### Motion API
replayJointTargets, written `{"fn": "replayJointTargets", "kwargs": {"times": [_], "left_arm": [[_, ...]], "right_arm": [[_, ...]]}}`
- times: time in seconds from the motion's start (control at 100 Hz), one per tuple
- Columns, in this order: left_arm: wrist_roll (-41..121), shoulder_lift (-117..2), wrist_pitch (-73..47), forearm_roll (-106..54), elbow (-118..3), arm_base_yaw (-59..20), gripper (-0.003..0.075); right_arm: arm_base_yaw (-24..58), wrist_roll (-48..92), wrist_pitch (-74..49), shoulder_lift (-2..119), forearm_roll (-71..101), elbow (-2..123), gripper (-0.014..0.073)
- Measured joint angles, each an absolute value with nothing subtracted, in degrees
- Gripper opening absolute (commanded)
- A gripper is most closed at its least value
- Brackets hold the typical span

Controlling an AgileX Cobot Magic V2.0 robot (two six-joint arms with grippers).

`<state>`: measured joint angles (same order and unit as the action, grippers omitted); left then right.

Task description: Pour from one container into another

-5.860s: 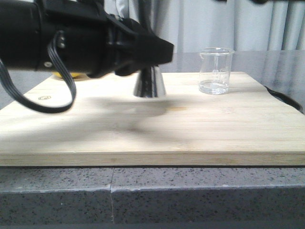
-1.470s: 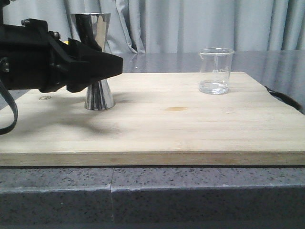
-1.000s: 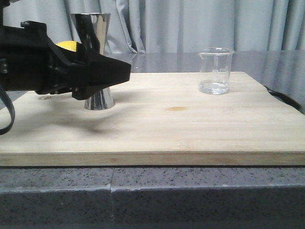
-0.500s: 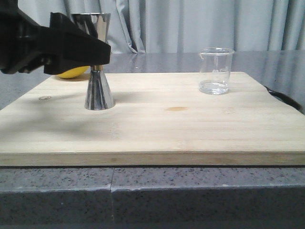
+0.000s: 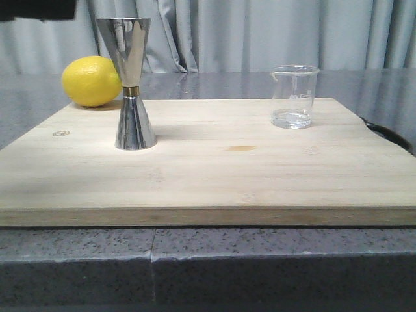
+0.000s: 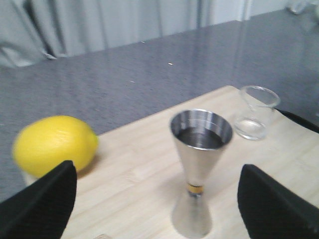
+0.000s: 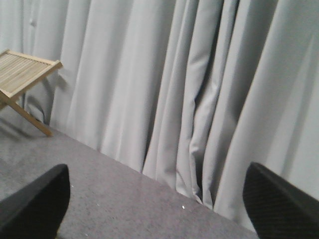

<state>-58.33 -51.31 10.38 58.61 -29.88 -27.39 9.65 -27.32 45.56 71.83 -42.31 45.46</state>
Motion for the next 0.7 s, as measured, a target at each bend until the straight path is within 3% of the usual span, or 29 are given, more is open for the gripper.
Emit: {"fn": "replayJointTargets", "kwargs": {"times": [0.34,0.49,0.7], "left_arm": [[-58.60,-31.77,-13.24,66.16,-33.64,-27.39,0.0400],[-58.60,-27.00,-16.84,69.10,-37.58,-27.39,0.0388],[-58.74,-22.41,-14.91,69.67,-41.48,-27.39,0.0387]], "right_arm": [[-0.50,-15.12,41.33,68.46,-27.51,45.46,0.0638],[-5.67,-14.02,35.67,58.99,-26.61,45.46,0.0638],[-6.25,-13.65,20.29,39.17,-34.16,45.46,0.0638]]}}
